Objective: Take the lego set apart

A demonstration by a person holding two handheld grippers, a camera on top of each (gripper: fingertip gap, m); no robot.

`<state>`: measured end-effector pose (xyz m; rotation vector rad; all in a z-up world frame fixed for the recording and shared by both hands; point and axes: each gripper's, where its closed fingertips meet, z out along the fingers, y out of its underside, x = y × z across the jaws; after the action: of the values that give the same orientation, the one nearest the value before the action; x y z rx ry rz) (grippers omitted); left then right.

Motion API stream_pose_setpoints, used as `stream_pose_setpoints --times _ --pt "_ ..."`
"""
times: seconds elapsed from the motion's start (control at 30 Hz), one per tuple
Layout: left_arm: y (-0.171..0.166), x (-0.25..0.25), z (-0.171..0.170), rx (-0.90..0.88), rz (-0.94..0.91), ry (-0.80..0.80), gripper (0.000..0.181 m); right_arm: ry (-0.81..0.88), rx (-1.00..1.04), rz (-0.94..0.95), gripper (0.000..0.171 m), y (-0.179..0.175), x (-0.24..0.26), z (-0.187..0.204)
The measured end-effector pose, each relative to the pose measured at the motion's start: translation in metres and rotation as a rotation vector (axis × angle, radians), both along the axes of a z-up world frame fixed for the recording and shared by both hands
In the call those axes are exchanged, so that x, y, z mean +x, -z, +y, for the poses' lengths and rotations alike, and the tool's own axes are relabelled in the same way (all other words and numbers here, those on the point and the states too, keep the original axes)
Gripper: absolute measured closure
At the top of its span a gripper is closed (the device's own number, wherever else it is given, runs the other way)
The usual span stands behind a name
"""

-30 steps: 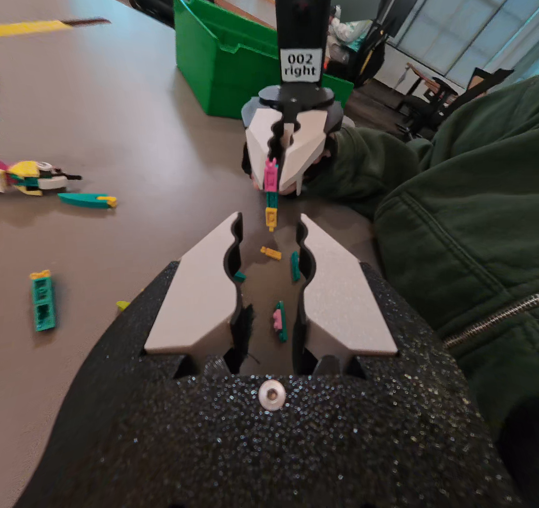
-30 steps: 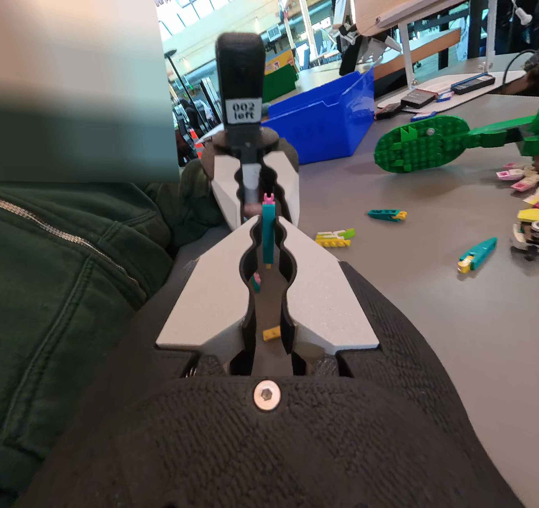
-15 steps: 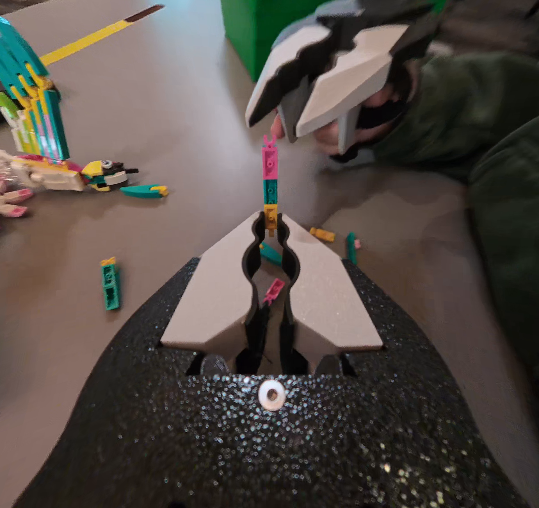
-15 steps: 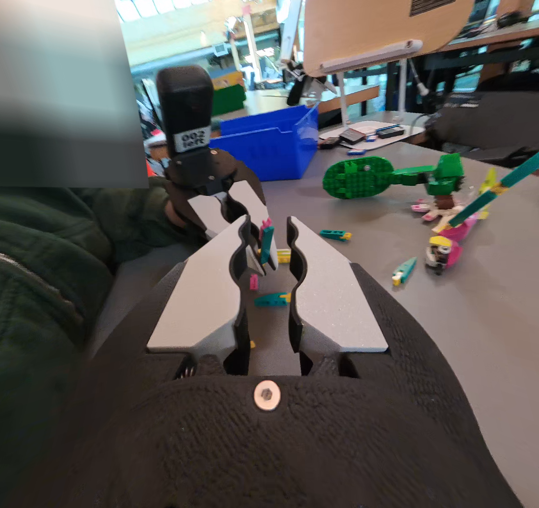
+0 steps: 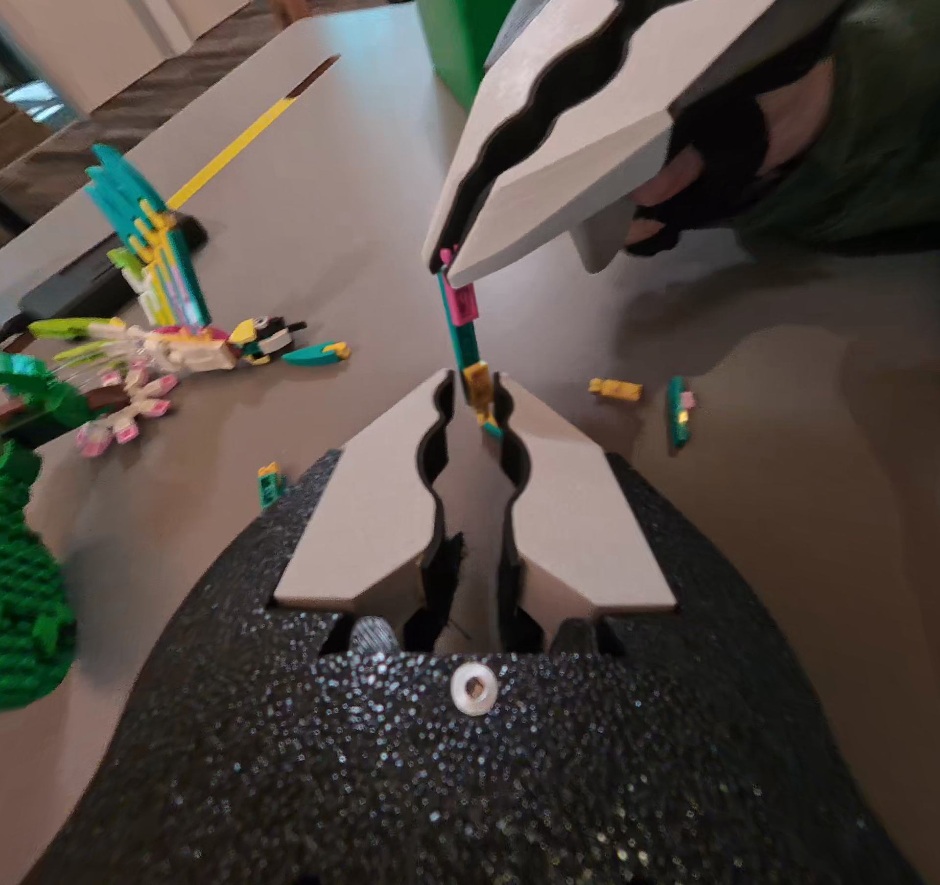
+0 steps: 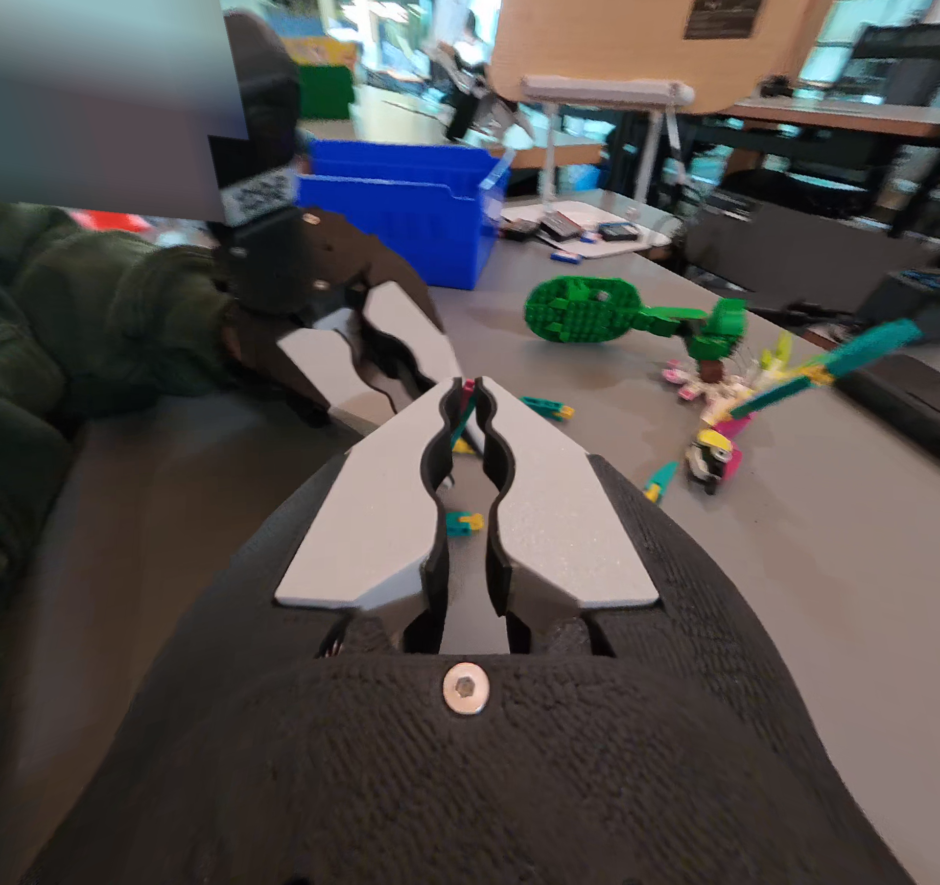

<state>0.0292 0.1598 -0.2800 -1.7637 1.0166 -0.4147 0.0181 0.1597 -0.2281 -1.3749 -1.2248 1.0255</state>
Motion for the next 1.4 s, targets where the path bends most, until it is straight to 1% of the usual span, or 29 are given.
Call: stream_pose_setpoints --times 0.03,0.07,0.1,0.13,0.17,0.2,0.23,0.27,0.47,0.53,0.57,0.6,0.7,0.77,0.9,1.2,1.3,1.4 --pt "-0.005 0.004 -0.005 -0.012 -0.055 0.035 0.154 -0.067 -0.022 0.033 0.169 -0.004 0.002 -0.007" --pt "-0.011 0.009 -0.011 -0.044 -0.119 0.084 0.144 -0.132 -0.041 0.063 0.169 -0.008 0.005 -0.013" --pt "-0.017 0.012 -0.016 -0.085 -0.18 0.126 0.138 -0.202 -0.056 0.09 0.169 -0.012 0.008 -0.021" --pt "-0.021 0.015 -0.022 -0.128 -0.234 0.171 0.138 -0.262 -0.068 0.114 0.169 -0.015 0.011 -0.028" --pt "-0.025 0.019 -0.029 -0.172 -0.285 0.223 0.143 -0.307 -0.083 0.131 0.169 -0.017 0.014 -0.033" --pt "-0.029 0.022 -0.036 -0.209 -0.334 0.27 0.152 -0.341 -0.099 0.141 0.169 -0.018 0.015 -0.037" --pt "-0.032 0.026 -0.043 -0.236 -0.373 0.318 0.166 -0.357 -0.107 0.152 0.169 -0.019 0.016 -0.039" --pt "-0.034 0.028 -0.048 -0.251 -0.399 0.347 0.175 -0.359 -0.109 0.161 0.169 -0.02 0.017 -0.039" --pt "-0.038 0.025 -0.038 -0.194 -0.421 0.288 0.176 -0.321 -0.036 0.183 0.169 -0.022 0.016 -0.037" --pt "-0.04 0.023 -0.034 -0.139 -0.406 0.263 0.168 -0.329 -0.021 0.164 0.17 -0.019 0.015 -0.039" --pt "-0.04 0.023 -0.035 -0.124 -0.395 0.265 0.169 -0.334 -0.032 0.174 0.169 -0.02 0.014 -0.041" --pt "-0.04 0.025 -0.038 -0.124 -0.388 0.285 0.18 -0.334 -0.043 0.176 0.169 -0.02 0.014 -0.04" --pt "-0.035 0.022 -0.035 -0.139 -0.339 0.257 0.181 -0.325 -0.044 0.164 0.17 -0.016 0.013 -0.039" --pt "-0.035 0.019 -0.028 -0.159 -0.335 0.206 0.181 -0.275 0.038 0.155 0.17 -0.016 0.011 -0.035" --pt "-0.032 0.017 -0.022 -0.259 -0.409 0.146 0.179 -0.201 0.317 0.094 0.171 -0.013 0.013 -0.033" --pt "-0.026 0.017 -0.017 -0.402 -0.531 0.101 0.178 -0.133 0.647 -0.024 0.171 -0.005 0.012 -0.034" --pt "-0.026 0.014 -0.013 -0.41 -0.544 0.072 0.178 -0.061 0.787 -0.057 0.171 -0.006 0.01 -0.029" --pt "-0.022 0.012 -0.01 -0.402 -0.519 0.049 0.178 -0.026 0.862 -0.089 0.171 -0.003 0.009 -0.025"
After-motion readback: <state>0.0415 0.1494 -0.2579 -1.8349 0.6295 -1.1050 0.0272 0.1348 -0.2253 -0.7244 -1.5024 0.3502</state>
